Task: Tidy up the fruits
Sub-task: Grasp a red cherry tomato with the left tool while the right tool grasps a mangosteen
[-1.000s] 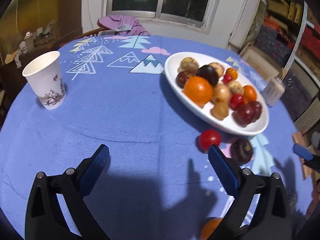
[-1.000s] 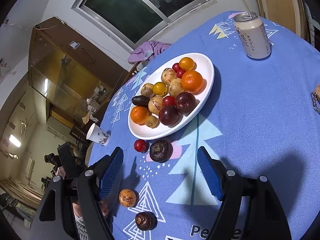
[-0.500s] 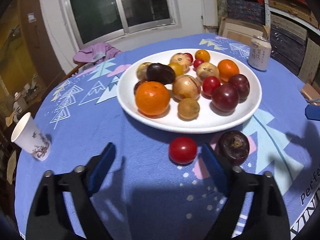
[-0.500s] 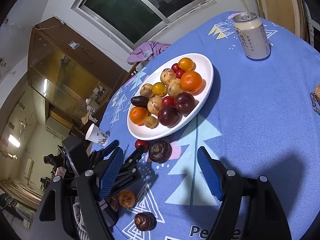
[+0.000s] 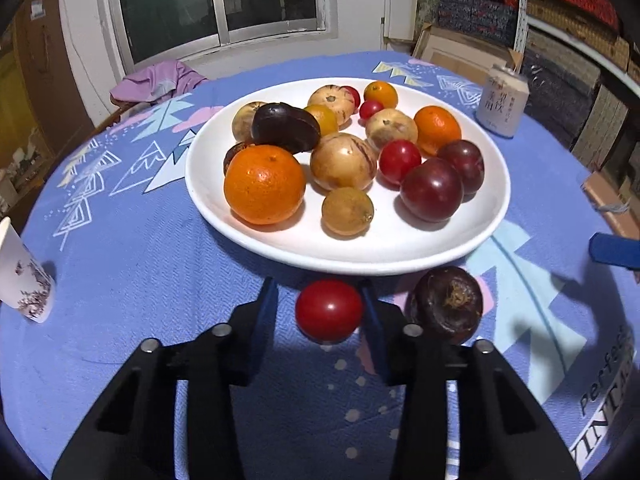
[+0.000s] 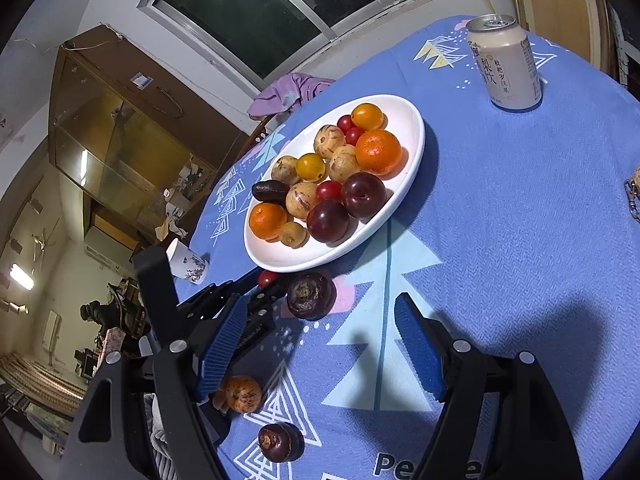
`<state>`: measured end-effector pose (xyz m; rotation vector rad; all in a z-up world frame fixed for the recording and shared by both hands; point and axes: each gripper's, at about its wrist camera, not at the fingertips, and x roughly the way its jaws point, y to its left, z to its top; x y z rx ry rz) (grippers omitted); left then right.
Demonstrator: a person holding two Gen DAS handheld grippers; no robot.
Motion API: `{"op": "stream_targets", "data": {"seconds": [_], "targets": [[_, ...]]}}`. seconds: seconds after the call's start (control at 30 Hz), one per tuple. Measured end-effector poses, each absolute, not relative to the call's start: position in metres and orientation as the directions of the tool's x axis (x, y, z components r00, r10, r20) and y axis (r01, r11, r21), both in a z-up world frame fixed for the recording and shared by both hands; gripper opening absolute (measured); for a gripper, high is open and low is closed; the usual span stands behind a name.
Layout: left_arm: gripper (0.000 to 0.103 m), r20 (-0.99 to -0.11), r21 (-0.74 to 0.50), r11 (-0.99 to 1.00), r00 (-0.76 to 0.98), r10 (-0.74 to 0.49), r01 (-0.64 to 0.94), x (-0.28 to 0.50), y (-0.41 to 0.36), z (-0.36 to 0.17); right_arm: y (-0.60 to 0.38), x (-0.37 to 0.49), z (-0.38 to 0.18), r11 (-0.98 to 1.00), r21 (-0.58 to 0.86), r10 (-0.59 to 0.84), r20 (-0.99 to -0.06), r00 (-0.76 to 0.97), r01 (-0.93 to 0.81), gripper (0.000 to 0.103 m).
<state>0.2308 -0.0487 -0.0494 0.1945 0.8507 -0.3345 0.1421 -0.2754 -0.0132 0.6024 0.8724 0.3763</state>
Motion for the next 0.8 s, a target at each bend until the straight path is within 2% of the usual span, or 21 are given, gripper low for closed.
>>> {"op": "stream_targets", "data": {"seconds": [0.13,0.47,0.63,0.8], "targets": [[0.030,-0.747,-0.005,0.942,0.626,-0.226,0.335,0.224,-0.035,-0.045,-0.274,0.143,-0.015,0.789,0.611,0.526,-0.608,0.595,-0.073,0.077],[0.030,-0.727,-0.056,0.986,0.671,-0.146,0.155,0.171,0.047,-0.025,-0.236,0.143,-0.023,0.844,0.503,0.512,-0.654,0.557,-0.185,0.077],[0.030,-0.721,-0.105,0.986,0.673,-0.163,0.126,0.174,0.060,-0.021,-0.200,0.156,-0.020,0.905,0.376,0.420,-0.709,0.567,-0.199,0.077],[0.030,-0.734,-0.095,0.986,0.659,-0.163,0.137,0.175,0.055,-0.025,-0.165,0.176,-0.032,0.940,0.268,0.340,-0.777,0.529,-0.211,0.063]]}}
